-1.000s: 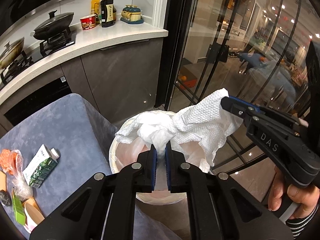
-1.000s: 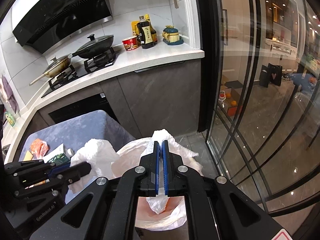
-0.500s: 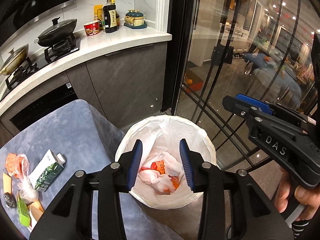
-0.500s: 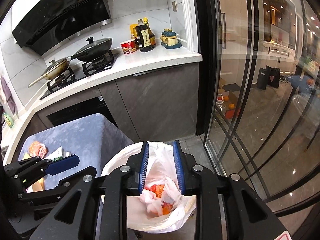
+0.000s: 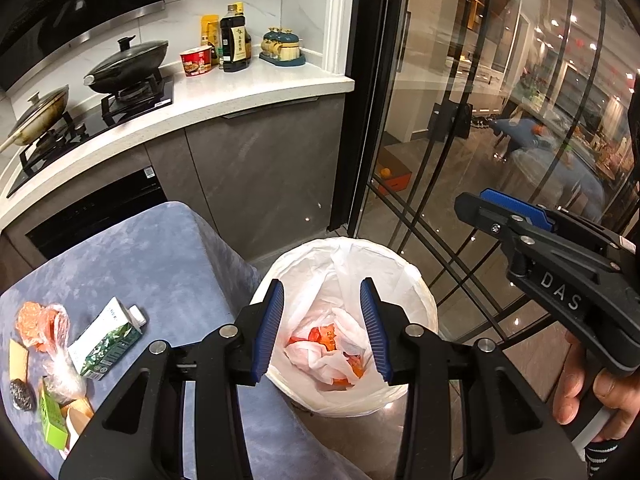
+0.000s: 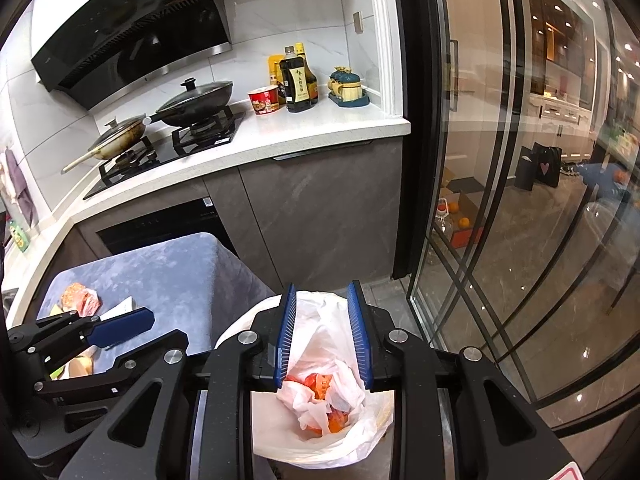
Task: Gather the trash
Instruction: 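Move both grippers back from the bin to the table, then grasp the green box with the left gripper while the right gripper grasps the clear plastic bag, then carry the green box and clear bag over the white bin and open both grippers, then move both grippers back from the bin to the table, then grasp the pink paper cup with the left gripper while the right gripper grasps the orange foam mesh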
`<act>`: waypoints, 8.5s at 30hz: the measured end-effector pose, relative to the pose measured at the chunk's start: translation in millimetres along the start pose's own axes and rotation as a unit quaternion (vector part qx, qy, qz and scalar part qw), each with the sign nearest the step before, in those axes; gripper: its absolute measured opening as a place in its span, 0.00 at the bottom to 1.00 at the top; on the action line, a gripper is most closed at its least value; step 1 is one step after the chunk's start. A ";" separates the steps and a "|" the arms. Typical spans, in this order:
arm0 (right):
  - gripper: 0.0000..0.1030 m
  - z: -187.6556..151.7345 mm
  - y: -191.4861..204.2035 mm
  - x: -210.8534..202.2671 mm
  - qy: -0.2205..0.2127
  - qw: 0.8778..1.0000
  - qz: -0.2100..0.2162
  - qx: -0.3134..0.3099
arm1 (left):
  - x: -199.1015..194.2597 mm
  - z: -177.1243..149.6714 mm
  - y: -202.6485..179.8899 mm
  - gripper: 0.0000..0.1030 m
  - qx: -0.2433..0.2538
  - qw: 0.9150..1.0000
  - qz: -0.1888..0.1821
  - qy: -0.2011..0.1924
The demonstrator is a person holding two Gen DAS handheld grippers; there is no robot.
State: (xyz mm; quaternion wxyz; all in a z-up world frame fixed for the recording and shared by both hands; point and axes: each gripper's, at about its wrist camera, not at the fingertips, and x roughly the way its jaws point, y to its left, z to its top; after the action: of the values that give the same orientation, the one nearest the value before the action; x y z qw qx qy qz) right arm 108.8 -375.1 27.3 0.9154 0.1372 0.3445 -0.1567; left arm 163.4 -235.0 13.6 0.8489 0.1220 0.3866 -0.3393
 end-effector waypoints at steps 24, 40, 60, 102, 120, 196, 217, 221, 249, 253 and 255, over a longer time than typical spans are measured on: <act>0.45 -8.3 130.3 -38.3 -0.028 0.995 0.075 -0.067 | -115.9 -55.6 151.1 0.90 -0.122 0.983 0.132 -0.046; 0.46 -68.9 247.7 -40.0 -0.010 0.986 0.120 -0.118 | -96.8 -153.2 267.3 0.91 -0.265 0.937 0.222 0.041; 0.46 -101.8 261.3 -6.3 0.046 0.986 0.139 -0.084 | -61.1 -172.9 293.2 0.56 -0.311 0.932 0.177 0.059; 0.02 -110.4 411.6 124.5 0.144 0.960 0.198 -0.137 | -156.0 -202.1 326.3 0.43 -0.280 0.947 0.156 -0.016; 0.02 22.8 310.2 -53.8 -0.053 0.971 0.207 -0.110 | -232.4 -103.4 225.0 0.40 -0.174 0.967 0.132 -0.130; 0.37 -48.8 1.4 4.0 0.017 0.996 0.044 0.079 | -41.6 -8.1 26.1 0.77 -0.064 0.995 0.018 -0.080; 0.53 -71.4 139.9 -19.7 0.008 0.994 0.109 0.004 | -112.0 -123.2 195.1 0.93 -0.205 0.949 0.239 -0.018; 0.53 -81.4 165.6 -17.3 0.019 0.992 0.122 -0.005 | -115.7 -151.5 221.1 0.93 -0.238 0.939 0.247 -0.005; 0.53 -122.8 223.3 15.3 0.075 0.989 0.127 -0.013 | -62.1 -198.5 253.6 0.80 -0.288 0.933 0.208 0.061; 0.53 -122.5 227.7 16.8 0.077 0.988 0.132 -0.015 | -84.0 -194.4 250.3 0.80 -0.282 0.938 0.198 0.042; 0.53 -123.1 232.6 16.8 0.078 0.988 0.135 -0.019 | -101.8 -193.5 251.5 0.80 -0.284 0.939 0.193 0.026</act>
State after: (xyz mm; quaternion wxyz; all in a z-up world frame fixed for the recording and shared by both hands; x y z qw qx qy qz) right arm 137.2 -121.7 -40.0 0.9008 0.1770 0.3962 -0.0140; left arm 173.1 91.0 -55.0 0.8873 -0.0429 0.4573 -0.0419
